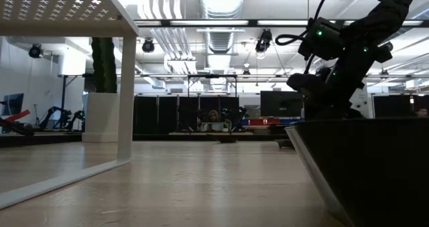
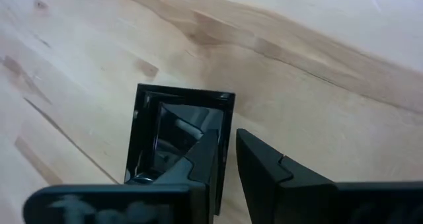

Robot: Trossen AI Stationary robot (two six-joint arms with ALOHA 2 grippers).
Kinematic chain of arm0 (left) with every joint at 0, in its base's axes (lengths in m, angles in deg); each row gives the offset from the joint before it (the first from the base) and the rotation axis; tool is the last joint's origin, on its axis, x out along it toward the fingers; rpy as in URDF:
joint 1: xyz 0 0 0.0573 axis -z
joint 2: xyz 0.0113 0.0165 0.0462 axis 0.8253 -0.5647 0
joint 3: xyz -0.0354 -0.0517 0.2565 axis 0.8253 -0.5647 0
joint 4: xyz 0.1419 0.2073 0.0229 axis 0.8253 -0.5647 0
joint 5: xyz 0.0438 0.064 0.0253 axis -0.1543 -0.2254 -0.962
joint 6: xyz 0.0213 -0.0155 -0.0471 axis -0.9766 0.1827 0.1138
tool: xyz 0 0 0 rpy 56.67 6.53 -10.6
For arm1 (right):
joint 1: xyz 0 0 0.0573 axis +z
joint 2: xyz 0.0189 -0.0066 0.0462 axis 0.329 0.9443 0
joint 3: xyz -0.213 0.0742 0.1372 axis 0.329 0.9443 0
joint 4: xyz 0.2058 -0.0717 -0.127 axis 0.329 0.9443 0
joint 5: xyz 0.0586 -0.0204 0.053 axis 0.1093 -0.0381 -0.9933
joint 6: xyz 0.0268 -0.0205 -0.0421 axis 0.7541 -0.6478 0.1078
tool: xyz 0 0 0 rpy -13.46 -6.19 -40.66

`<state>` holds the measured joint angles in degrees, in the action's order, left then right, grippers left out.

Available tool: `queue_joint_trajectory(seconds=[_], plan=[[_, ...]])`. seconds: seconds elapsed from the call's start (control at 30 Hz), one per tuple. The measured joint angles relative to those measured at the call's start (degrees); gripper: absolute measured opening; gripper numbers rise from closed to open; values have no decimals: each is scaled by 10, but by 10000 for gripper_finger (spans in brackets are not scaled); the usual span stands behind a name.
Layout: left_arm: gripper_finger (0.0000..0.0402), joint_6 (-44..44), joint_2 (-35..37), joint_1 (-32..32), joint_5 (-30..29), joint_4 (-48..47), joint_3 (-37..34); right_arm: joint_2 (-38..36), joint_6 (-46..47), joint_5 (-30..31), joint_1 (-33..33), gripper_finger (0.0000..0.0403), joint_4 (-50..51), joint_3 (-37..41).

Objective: Pick & Place Mini shaped plates
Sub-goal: Stack the square plate on top of the other square plate on the shelf

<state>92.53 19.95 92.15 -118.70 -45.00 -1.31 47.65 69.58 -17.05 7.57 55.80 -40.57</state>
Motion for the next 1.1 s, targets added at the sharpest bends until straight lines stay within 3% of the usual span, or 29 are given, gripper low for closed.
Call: queue_joint_trajectory(seconds=[0.5, 0.7, 0.93, 1.1], plan=[[83, 0, 0, 0, 3, 0, 0, 1, -3, 2, 0, 54, 0, 3], [83, -3, 0, 0, 3, 0, 0, 41, -17, 5, 0, 54, -23, 3], [83, -4, 0, 0, 3, 0, 0, 41, -57, 5, 0, 14, -56, 3], [83, -4, 0, 0, 3, 0, 0, 38, -71, 15, 0, 8, -63, 3]])
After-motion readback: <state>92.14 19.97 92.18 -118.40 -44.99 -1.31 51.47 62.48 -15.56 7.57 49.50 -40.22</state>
